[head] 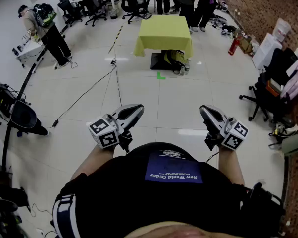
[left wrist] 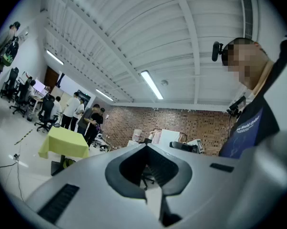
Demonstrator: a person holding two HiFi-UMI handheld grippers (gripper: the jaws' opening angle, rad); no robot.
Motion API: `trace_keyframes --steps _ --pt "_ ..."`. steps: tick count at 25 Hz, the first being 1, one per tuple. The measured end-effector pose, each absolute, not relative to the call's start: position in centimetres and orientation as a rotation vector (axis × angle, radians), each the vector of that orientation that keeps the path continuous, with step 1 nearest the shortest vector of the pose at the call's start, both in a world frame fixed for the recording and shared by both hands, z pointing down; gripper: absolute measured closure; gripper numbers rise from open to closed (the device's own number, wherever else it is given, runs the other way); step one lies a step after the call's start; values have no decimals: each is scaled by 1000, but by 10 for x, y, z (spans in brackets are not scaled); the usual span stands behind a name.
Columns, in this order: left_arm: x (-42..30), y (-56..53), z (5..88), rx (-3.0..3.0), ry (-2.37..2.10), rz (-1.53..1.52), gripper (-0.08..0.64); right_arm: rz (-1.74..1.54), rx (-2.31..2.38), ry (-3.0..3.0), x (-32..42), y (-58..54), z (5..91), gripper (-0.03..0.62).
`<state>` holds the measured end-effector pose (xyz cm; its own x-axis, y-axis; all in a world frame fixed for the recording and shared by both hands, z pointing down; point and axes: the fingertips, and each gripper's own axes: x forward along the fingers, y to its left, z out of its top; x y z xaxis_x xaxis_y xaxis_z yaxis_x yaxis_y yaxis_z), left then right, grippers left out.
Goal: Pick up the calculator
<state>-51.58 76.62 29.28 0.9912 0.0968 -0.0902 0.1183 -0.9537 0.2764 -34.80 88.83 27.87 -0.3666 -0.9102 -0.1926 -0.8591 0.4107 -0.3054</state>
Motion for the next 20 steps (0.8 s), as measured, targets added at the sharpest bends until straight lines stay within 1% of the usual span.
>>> trace_keyframes --steps 12,16,20 --pt "-424 818 303 2793 210 -102 554 -217 -1584 2368 -270 939 287 606" --pt "-411 817 311 2771 215 -74 554 -248 -1584 2361 -255 933 294 606" --pt "-410 793 317 2779 215 -79 554 -272 -1579 2364 -251 909 302 606"
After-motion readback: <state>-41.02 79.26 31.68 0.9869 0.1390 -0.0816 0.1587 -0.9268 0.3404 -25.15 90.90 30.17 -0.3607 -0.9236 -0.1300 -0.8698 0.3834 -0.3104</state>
